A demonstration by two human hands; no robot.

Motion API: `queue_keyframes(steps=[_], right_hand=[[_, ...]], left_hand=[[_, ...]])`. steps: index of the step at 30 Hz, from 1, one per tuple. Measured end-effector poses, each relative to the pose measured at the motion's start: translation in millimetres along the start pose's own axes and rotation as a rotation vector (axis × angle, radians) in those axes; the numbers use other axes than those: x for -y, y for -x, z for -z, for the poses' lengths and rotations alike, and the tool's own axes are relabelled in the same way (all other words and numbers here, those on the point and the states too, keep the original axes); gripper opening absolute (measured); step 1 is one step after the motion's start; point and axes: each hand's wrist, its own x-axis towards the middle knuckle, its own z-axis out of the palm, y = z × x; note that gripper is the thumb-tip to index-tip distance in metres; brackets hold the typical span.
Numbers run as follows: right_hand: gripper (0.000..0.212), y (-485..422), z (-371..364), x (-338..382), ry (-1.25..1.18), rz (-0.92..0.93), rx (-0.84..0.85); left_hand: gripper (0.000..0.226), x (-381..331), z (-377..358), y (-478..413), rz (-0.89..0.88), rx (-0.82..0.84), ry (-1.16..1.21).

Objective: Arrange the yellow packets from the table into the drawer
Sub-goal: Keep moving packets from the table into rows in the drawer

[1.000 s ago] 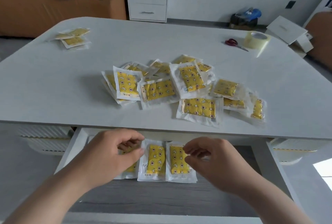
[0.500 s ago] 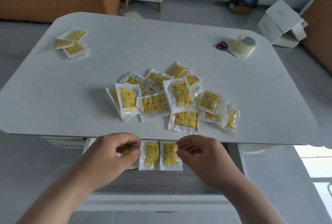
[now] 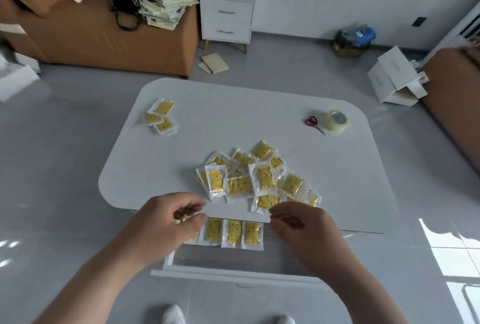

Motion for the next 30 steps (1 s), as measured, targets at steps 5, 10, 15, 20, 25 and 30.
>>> queue_keyframes(steps=[5,10,15,20,25,30], right_hand=[[0.020,20,28,49,0.015,0.015,-0.012],[0.021,41,58,83,0.022,0.065,-0.024],[0.016,56,76,101,0.023,0.118,0.016],[0.015,66,85,112,0.076,0.161,0.087],[0.014,72,82,128,0.119,0.210,0.157],[0.016,75,55,157,0.124,0.210,0.145]], left_hand=[[0.027,-42,38,28,-0.017,-0.031,-0.022],[0.011,-71,53,57,-0.012,-0.081,-0.057],[0.020,-92,62,86,-0.026,-0.178,-0.079],[0.023,-106,65,117,-0.019,-0.261,-0.050],[0.023,-109,68,141,-0.046,-0.346,0.032],[0.016,-89,108,159,-0.066,-0.357,0.069]])
